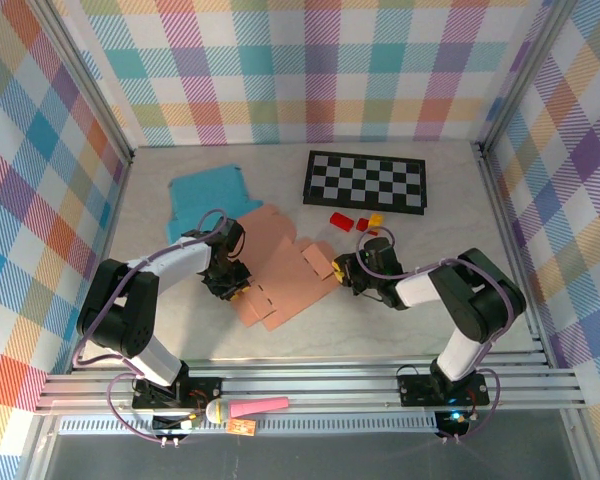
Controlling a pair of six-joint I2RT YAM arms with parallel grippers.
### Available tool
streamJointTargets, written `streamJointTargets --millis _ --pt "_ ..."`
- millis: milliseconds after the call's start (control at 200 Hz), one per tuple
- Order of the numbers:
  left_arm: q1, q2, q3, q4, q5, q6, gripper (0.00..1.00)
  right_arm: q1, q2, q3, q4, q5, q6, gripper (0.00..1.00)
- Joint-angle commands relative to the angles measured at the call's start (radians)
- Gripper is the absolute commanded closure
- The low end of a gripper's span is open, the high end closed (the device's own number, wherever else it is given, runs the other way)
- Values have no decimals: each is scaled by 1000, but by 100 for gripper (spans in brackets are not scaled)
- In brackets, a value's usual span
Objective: Fold the paper box
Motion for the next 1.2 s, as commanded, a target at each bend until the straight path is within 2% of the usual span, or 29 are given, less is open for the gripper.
streamJointTargets --millis 0,245,325,400,465,720,820,1010,1150,1200 --pt "9 10 -2 -1 7 20 78 9 25 37 39 48 11 81" --pt "2 -33 25 -44 -12 27 77 10 32 112 -35 2 0 99" --pt "-15 -83 64 -101 -66 27 66 13 -2 136 -111 3 13 100" --pt "-55 -145 127 -168 -166 34 53 13 -52 161 -196 14 22 100" --pt "-95 -195 183 -217 -245 44 46 13 -98 204 -299 20 25 100" --pt "-295 -301 313 -291 -469 180 44 7 -161 482 -772 -3 -3 100" --pt "-372 -355 301 -268 -522 299 45 -4 -156 544 -837 -17 3 100" --pt "-554 -432 222 -152 -496 556 44 -25 -125 672 -988 -41 -12 100" --pt "-717 -427 182 -95 -597 646 41 -33 -122 710 -1053 -34 0 100" --pt "-774 -409 173 -70 -645 662 35 -34 -123 719 -1070 -32 8 100"
